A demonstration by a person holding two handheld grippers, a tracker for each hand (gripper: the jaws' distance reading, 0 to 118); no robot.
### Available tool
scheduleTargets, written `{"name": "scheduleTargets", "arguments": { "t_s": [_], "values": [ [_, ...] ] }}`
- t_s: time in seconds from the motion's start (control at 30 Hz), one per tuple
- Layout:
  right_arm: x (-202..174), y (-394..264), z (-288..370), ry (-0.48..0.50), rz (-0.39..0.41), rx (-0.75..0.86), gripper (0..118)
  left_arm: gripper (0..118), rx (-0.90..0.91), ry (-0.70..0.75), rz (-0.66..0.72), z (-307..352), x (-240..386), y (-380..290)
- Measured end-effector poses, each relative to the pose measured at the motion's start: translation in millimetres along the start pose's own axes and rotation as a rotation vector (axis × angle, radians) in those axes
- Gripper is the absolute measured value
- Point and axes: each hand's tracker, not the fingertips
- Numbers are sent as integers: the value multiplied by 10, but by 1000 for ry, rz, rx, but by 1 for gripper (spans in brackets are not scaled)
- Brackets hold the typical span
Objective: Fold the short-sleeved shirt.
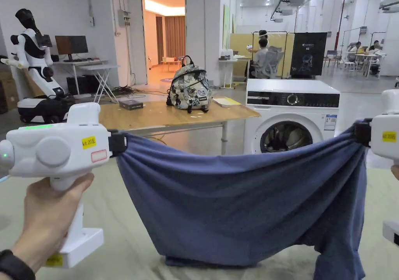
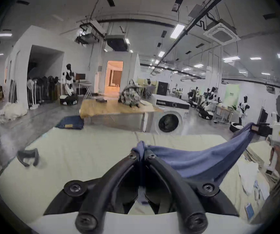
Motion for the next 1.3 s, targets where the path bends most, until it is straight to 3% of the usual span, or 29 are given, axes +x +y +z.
{"name": "scheduleTargets", "arguments": {
  "t_s": [0.07,0.13,0.27,0.37,0.5,0.6,0.73,0.8,0.87,0.97,1.1,1.23,1.27,1.3],
  "values": [
    [72,-387,200,12,-16,-23,5,0,-45,-19,3,279,50,-430],
    [169,-819,468,32,-27,-57,5,0,-71,-74,98,519,-29,-895],
    [341,-1881,1212,46,-152,-179,5,0,-179,-75,199,1066,-184,-1912],
    [457,-2734,1820,2,-286,-284,5,0,-259,-1,195,1527,-223,-2645],
    [498,-3525,2441,-80,-360,-418,5,0,-354,24,343,1963,-242,-3215],
    [468,-3828,2695,-95,-396,-467,5,0,-396,65,310,2139,-193,-3435],
    [367,-3941,2757,-99,-356,-472,9,0,-398,47,290,2170,-205,-3573],
    [354,-3924,2791,-135,-326,-464,47,14,-387,82,259,2170,-188,-3572],
    [387,-3887,2853,-171,-308,-448,74,46,-366,125,223,2201,-211,-3489],
    [452,-3681,2996,-170,-283,-380,74,64,-294,130,174,2297,-144,-3306],
    [386,-3214,3100,-145,-198,-219,74,69,-130,141,21,2433,128,-2926],
    [248,-2830,3076,-148,-183,-115,73,69,-8,99,-17,2518,392,-2542],
    [230,-2771,3065,-129,-190,-107,67,68,17,66,-1,2539,447,-2472],
    [206,-2711,3057,-102,-200,-104,53,66,43,36,16,2567,487,-2417]
  ]
}}
